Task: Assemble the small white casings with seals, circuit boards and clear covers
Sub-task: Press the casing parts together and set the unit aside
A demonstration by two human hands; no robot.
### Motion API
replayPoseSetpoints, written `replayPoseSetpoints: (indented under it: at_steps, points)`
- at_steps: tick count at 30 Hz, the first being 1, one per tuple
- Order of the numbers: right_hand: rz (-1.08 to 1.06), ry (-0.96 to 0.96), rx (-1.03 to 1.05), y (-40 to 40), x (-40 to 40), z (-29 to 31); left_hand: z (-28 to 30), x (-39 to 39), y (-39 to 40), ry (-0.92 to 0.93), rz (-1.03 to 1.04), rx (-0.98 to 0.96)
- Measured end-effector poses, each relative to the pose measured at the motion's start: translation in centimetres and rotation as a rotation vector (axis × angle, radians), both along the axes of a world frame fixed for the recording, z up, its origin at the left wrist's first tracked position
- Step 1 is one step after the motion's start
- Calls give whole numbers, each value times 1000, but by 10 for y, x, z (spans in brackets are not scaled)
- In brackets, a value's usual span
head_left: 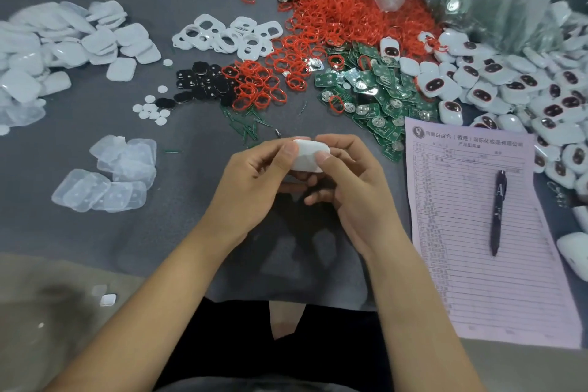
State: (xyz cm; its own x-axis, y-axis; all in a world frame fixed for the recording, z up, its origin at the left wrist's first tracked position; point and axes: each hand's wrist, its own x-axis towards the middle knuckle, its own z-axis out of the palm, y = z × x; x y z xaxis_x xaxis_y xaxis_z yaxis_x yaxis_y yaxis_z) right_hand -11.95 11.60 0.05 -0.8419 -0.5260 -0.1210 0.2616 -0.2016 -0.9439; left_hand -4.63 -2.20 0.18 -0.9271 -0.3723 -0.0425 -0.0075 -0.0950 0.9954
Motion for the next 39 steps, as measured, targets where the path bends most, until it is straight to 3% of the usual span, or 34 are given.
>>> replayPoseSetpoints:
  at_steps: [11, 26, 39]
  points:
    - [-83, 65, 73, -4, 4, -3, -12, 3, -1, 73, -38, -74]
    - [-208, 144, 46, -4, 10, -10, -9, 6, 4, 83, -60, -359]
    - [-166, 205, 63, -1, 11, -12, -8, 9, 8, 96, -3, -287]
